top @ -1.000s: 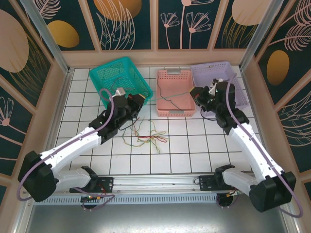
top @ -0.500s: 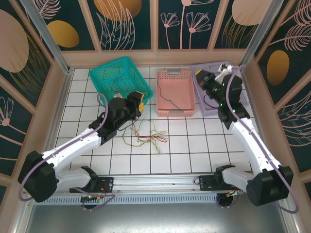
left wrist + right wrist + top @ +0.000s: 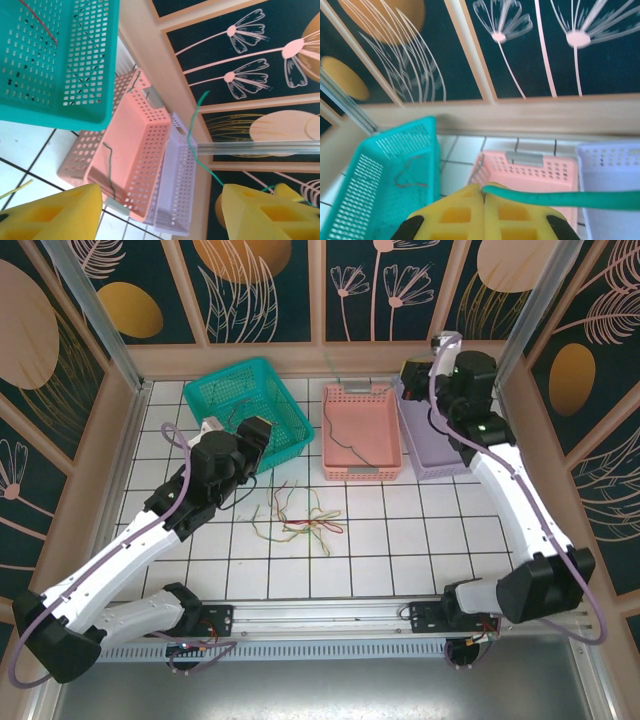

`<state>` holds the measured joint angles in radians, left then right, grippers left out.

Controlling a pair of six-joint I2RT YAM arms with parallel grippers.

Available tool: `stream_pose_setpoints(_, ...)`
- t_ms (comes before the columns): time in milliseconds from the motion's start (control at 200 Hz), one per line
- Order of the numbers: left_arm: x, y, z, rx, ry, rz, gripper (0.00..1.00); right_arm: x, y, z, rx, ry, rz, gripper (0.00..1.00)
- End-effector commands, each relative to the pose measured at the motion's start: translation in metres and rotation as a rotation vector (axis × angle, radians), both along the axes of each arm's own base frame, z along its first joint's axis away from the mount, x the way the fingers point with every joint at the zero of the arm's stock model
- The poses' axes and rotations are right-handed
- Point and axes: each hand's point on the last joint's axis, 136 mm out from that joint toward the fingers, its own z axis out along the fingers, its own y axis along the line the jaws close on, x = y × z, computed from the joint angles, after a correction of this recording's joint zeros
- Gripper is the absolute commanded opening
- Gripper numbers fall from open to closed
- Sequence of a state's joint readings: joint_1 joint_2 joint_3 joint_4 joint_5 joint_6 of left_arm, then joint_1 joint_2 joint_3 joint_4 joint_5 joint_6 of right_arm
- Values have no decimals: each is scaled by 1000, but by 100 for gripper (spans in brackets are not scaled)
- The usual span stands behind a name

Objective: Untangle the cables

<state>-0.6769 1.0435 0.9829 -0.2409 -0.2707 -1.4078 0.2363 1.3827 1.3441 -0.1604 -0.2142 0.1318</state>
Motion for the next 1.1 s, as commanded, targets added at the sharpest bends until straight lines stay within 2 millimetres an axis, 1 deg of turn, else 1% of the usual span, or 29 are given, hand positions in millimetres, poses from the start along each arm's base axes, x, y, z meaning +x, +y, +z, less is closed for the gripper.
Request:
stream_pose_setpoints(0, -2, 4, 0, 73, -8, -14, 63, 12, -7, -14, -97, 33, -17, 0)
stream_pose_setpoints(65, -3, 5, -1, 80, -5, -17, 63, 21, -9, -36, -148, 117, -27, 0)
stream_pose_setpoints(95, -3, 5, -1, 81, -4, -17, 63, 26, -8, -51, -172, 169, -24, 0)
stream_pose_setpoints(110, -3, 5, -2, 81, -3, -18, 62, 27, -8, -55, -177, 181, -24, 0)
stream_pose_setpoints(140, -4, 5, -3, 82, -2, -19, 62, 29, -8, -68, -195, 224, -26, 0)
stream_pose_setpoints(235, -5, 6, -3, 78, 0, -18, 62, 33, -11, -105, -276, 339, -45, 0)
stream_pose_setpoints(300, -5, 6, -4, 77, 3, -17, 61, 32, -15, -122, -325, 382, -54, 0)
stream_pose_setpoints(390, -5, 5, -6, 80, 8, -22, 61, 31, -10, -133, -356, 407, -20, 0)
stream_pose_setpoints(535, -5, 3, -8, 78, 16, -28, 61, 26, 15, -155, -370, 473, 104, 0)
stream_pose_setpoints(550, -5, 3, -9, 79, 17, -29, 61, 25, 18, -160, -371, 486, 116, 0)
stream_pose_setpoints(666, -4, 1, -8, 80, 18, -35, 60, 25, 26, -173, -393, 534, 124, 0)
stream_pose_setpoints(836, -5, 2, -7, 82, 16, -35, 60, 30, 32, -187, -429, 569, 120, 0)
stream_pose_setpoints(1006, -6, 2, -9, 85, 23, -37, 60, 38, 44, -188, -392, 582, 158, 0)
stream_pose_setpoints(1056, -6, 3, -9, 85, 23, -34, 60, 38, 48, -192, -382, 603, 180, 0)
stream_pose_setpoints(1096, -7, 4, -10, 85, 25, -34, 60, 38, 52, -201, -373, 628, 198, 0)
